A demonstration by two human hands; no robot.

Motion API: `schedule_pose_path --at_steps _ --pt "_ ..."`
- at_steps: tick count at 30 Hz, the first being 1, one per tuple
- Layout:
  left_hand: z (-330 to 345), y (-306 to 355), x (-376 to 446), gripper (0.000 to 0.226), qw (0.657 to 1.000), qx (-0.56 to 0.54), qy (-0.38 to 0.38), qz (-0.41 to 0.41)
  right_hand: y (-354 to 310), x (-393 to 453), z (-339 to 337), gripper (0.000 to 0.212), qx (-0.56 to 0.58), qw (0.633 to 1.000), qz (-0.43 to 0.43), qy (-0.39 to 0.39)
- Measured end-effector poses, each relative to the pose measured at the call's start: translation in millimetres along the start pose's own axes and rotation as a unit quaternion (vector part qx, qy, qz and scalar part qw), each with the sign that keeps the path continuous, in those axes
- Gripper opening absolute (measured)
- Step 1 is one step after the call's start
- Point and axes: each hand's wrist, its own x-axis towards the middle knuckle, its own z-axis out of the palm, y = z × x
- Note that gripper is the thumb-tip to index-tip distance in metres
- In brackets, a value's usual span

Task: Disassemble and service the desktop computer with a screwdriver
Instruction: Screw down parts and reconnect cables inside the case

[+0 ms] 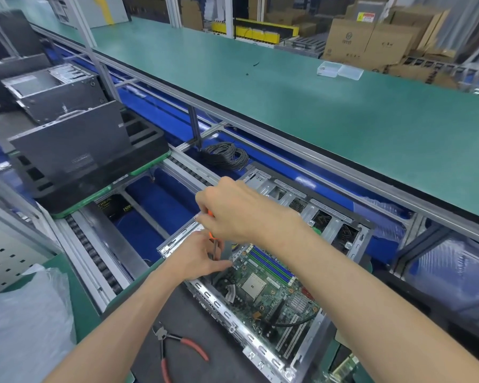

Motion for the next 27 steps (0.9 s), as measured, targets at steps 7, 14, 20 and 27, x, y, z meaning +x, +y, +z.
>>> schedule_pose_path --at_steps 7,14,20,27 --pt "1 -5 0 0.033 1.0 0.008 0.007 0.001 3 -6 -8 0.017 0.096 0.993 -0.053 -0.051" --pt "3 -6 1 0.041 0.999 0.041 -0.018 -0.01 -6 2 3 0.012 -0.03 0.998 -0.038 0.026" --pt "2 -7 1 0.039 0.997 0.067 -0.026 -0.019 -1 -6 -4 0.027 0.073 0.995 -0.062 -0.025" --pt "1 -6 3 0.038 0.999 0.044 -0.027 -0.003 7 1 9 0.01 0.042 0.998 -0.034 0.031"
